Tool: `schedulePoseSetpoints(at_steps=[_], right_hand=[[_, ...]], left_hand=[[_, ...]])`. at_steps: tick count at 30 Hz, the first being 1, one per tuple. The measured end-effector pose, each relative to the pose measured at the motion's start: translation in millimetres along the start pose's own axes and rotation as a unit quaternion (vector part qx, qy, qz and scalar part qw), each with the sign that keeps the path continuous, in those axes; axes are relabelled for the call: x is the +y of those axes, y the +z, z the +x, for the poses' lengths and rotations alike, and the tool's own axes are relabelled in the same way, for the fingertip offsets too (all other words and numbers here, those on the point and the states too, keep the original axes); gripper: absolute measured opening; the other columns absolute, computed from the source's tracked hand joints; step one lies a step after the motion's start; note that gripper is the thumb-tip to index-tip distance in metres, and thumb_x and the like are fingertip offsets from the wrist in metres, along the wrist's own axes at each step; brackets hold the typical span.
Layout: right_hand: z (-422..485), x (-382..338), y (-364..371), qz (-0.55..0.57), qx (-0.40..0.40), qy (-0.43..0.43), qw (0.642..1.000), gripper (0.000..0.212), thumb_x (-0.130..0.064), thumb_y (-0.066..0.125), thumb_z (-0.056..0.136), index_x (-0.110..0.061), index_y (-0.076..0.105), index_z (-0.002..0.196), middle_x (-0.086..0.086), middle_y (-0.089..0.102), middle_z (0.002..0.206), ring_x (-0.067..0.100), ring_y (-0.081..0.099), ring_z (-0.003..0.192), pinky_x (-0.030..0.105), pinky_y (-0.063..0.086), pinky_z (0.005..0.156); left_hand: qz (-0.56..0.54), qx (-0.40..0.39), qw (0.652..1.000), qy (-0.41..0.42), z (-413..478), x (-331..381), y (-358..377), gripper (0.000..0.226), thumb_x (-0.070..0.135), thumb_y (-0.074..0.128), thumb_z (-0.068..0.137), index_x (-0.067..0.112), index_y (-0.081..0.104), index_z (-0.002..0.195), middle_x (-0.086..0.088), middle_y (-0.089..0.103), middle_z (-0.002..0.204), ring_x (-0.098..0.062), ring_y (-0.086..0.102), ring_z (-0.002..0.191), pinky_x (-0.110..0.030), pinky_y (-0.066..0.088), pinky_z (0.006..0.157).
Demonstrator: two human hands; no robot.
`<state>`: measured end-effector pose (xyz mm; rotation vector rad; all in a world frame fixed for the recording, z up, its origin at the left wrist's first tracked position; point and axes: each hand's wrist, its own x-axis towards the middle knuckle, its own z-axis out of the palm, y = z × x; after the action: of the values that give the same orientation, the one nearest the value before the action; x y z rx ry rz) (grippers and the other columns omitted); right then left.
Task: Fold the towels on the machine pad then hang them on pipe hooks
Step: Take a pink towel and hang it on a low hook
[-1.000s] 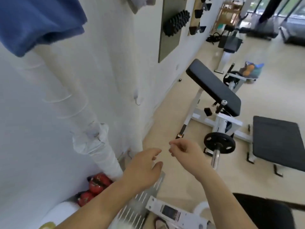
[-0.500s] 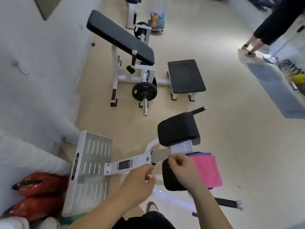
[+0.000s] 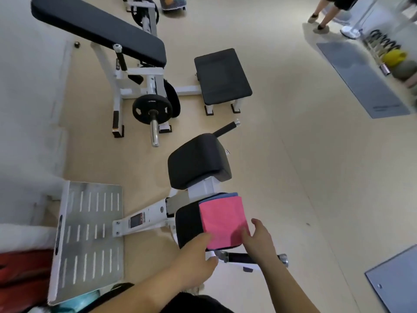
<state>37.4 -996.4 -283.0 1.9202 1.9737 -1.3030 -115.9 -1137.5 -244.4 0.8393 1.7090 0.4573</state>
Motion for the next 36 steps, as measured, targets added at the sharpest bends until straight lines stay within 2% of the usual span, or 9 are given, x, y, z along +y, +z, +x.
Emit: schedulePoseSetpoints(at_steps=[4,6,12,17,21,27,31,33,36], right_hand=[[15.5,19.1,3.7,0.029,-0.022,0.028,0.999,0.026,-0.032,0.056,0.099,-0.012,0.065,0.112,0.000,0.067,0.094,0.020,0.062,0.084,0.041,0.058,0.078],[16.0,24.4,6.4,0.074,-0.030,0.037,0.996,0.028,-0.031,0.063,0.093,-0.004,0.069,0.098,0.004,0.065,0.080,0.020,0.058,0.070,0.037,0.055,0.065],[6.4,26.3,10.0,0.230,-0.097,0.066,0.966,0.035,-0.033,0.086,0.074,-0.003,0.067,0.072,0.007,0.065,0.067,0.022,0.062,0.065,0.040,0.056,0.067],[-9.4,-5.4,8.2,0.240,-0.083,-0.038,0.967,0.024,-0.017,0.075,0.077,-0.014,0.051,0.076,0.000,0.051,0.069,0.015,0.047,0.062,0.029,0.043,0.057],[-15.8,-35.3,0.5,0.224,-0.036,-0.107,0.968,0.022,-0.019,0.069,0.073,-0.015,0.050,0.081,-0.001,0.050,0.071,0.014,0.049,0.062,0.033,0.048,0.056],[-25.5,-85.3,-15.9,0.126,-0.116,-0.233,0.957,0.012,-0.020,0.074,0.089,-0.022,0.063,0.094,-0.008,0.069,0.085,0.005,0.065,0.073,0.018,0.053,0.062],[-42.5,-121.9,-15.7,0.077,-0.212,-0.293,0.929,0.016,-0.027,0.081,0.088,-0.025,0.071,0.101,-0.007,0.073,0.096,0.008,0.070,0.087,0.026,0.060,0.075],[-51.1,-137.7,-9.9,0.072,-0.226,-0.303,0.923,0.022,-0.023,0.086,0.082,-0.025,0.073,0.100,-0.002,0.075,0.094,0.008,0.071,0.086,0.024,0.059,0.073],[-57.2,-156.3,2.2,0.070,-0.234,-0.295,0.923,0.036,-0.018,0.093,0.073,-0.022,0.070,0.101,-0.002,0.076,0.084,0.005,0.072,0.074,0.020,0.057,0.063]], left_hand=[[0.079,-0.039,0.996,0.010,12.4,10.9,8.6,0.056,0.021,0.055,0.098,0.018,0.042,0.152,0.003,0.050,0.149,-0.016,0.048,0.136,-0.011,0.033,0.102],[0.114,-0.045,0.992,0.021,21.6,11.4,10.9,0.059,0.021,0.055,0.098,0.019,0.039,0.154,0.004,0.039,0.160,-0.014,0.037,0.147,-0.007,0.024,0.102],[0.135,-0.067,0.989,0.008,44.7,-2.3,22.1,0.076,0.030,0.059,0.096,0.026,0.023,0.163,0.011,0.024,0.168,-0.010,0.023,0.155,-0.017,0.017,0.120],[0.054,0.030,0.998,0.017,40.6,-10.5,17.2,0.049,0.029,0.057,0.088,0.039,0.058,0.136,0.019,0.066,0.131,-0.005,0.062,0.122,-0.033,0.049,0.109],[-0.024,0.112,0.992,0.046,26.0,-6.7,-4.3,0.032,0.016,0.055,0.087,0.039,0.069,0.105,0.014,0.075,0.099,-0.008,0.071,0.095,-0.043,0.057,0.091],[-0.066,0.271,0.957,0.076,-0.1,2.5,-47.6,0.043,0.017,0.067,0.091,0.044,0.060,0.124,0.029,0.060,0.121,0.009,0.058,0.112,-0.026,0.052,0.100],[0.061,0.266,0.950,0.149,-23.8,2.5,-73.1,0.076,0.023,0.070,0.085,0.041,0.038,0.151,0.031,0.034,0.151,0.009,0.024,0.145,-0.019,0.023,0.120],[0.088,0.264,0.946,0.164,-31.7,-2.6,-80.6,0.072,0.025,0.068,0.082,0.040,0.045,0.148,0.025,0.049,0.146,0.003,0.037,0.140,-0.021,0.031,0.118],[-0.035,0.250,0.960,0.119,-51.8,-14.8,-90.1,0.051,0.026,0.070,0.083,0.043,0.060,0.130,0.018,0.071,0.111,-0.001,0.063,0.104,-0.025,0.055,0.090]])
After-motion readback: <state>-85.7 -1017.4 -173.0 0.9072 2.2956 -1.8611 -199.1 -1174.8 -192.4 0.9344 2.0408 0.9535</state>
